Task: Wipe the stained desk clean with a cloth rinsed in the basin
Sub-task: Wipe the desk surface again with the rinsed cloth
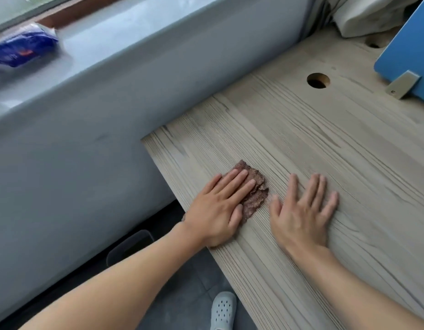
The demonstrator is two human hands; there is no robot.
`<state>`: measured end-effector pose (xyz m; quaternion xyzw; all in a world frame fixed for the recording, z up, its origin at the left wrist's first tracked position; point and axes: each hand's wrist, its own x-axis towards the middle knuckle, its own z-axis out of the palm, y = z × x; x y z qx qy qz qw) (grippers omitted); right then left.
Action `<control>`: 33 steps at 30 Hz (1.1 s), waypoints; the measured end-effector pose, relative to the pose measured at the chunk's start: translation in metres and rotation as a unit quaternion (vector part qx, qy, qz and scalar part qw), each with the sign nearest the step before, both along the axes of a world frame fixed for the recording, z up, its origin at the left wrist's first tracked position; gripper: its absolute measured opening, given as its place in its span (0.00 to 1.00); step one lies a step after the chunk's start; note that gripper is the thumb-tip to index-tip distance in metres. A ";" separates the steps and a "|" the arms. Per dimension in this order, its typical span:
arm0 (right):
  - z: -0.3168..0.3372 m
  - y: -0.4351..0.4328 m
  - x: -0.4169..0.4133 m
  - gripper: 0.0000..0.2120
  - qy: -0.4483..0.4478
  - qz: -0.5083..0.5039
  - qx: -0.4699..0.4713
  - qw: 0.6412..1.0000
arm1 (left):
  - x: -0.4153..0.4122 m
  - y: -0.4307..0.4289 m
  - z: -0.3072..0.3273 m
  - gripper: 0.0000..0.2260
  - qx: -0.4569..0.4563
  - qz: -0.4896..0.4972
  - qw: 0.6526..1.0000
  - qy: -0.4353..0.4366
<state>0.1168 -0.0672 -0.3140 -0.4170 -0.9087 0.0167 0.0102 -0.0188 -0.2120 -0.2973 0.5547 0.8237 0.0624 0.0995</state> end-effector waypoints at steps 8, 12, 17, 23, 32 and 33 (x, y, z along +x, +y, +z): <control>0.004 -0.002 0.001 0.35 -0.004 0.000 -0.005 1.000 | 0.000 -0.006 -0.001 0.27 -0.001 0.026 1.000 0.013; 0.007 -0.001 -0.002 0.34 -0.005 0.008 -0.005 1.000 | -0.036 0.000 0.003 0.27 -0.008 -0.015 1.000 0.011; 0.009 0.012 -0.008 0.33 -0.026 0.080 0.011 0.996 | -0.040 0.008 0.004 0.27 -0.014 0.039 0.999 0.035; 0.008 0.012 -0.006 0.33 -0.009 0.098 0.008 0.995 | -0.043 0.001 0.003 0.27 -0.024 -0.017 0.999 0.018; 0.011 0.037 -0.014 0.31 -0.028 0.174 -0.009 0.984 | -0.041 0.011 0.003 0.26 -0.017 0.008 0.999 0.036; 0.011 0.036 -0.013 0.32 -0.023 0.173 -0.011 0.985 | -0.038 0.009 0.004 0.26 -0.022 -0.008 0.999 0.029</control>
